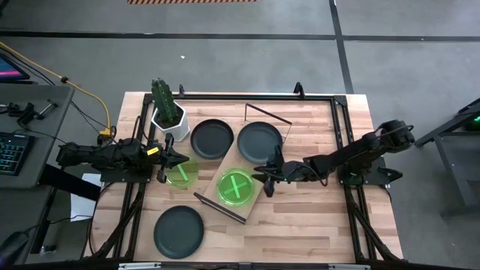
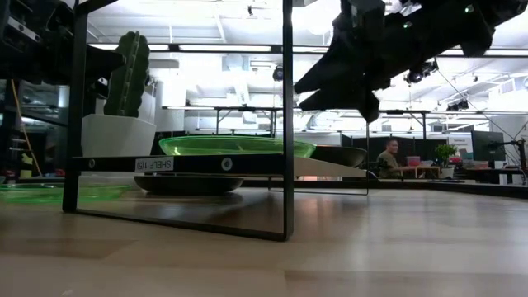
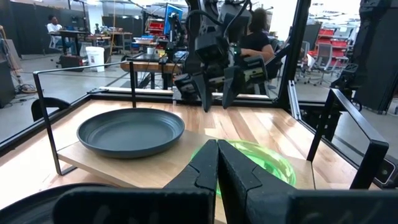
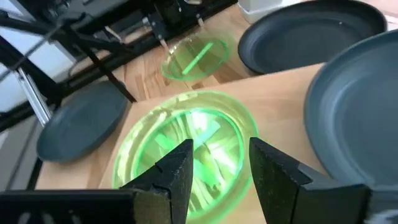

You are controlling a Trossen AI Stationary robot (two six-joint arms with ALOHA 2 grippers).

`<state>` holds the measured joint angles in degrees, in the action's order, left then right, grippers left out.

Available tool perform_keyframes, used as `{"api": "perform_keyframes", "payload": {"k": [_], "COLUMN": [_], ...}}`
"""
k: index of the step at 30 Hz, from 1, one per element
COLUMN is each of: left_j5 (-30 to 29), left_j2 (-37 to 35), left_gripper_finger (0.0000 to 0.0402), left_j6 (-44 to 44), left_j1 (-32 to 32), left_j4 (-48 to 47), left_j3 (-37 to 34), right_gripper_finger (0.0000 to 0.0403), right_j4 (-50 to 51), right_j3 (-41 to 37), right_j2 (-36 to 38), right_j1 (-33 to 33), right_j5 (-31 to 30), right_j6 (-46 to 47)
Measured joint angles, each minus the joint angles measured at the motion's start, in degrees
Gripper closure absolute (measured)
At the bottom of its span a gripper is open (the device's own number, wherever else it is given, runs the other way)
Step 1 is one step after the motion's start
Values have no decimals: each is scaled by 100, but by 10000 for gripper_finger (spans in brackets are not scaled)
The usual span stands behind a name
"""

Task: Place and stack plates onto a shelf
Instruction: Stack the green plate on top of the green plate on the shelf

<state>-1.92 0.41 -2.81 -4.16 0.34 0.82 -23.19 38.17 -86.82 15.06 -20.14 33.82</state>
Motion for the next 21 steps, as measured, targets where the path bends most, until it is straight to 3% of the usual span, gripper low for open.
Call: {"api": "perform_keyframes", "payload": {"k": [8, 13, 21], "left_j5": [-1, 1, 1], "left_j2": [-1, 1, 1], "left_gripper_finger": [402, 401, 401], "left_j6": [0, -1, 0], "left_j1": [1, 1, 2], "left_j4": [1, 0, 2], "left_j3": [1, 1, 0], "right_gripper_finger": [263, 263, 263], "right_j4": [1437, 2623, 4254], "right_j3": [0, 0, 0], "right_j2": [656, 895, 930], "right_j1": [394, 1082, 2259], "right_j5": [-186, -1243, -2979], "right_j6": [-87, 329, 2022]}}
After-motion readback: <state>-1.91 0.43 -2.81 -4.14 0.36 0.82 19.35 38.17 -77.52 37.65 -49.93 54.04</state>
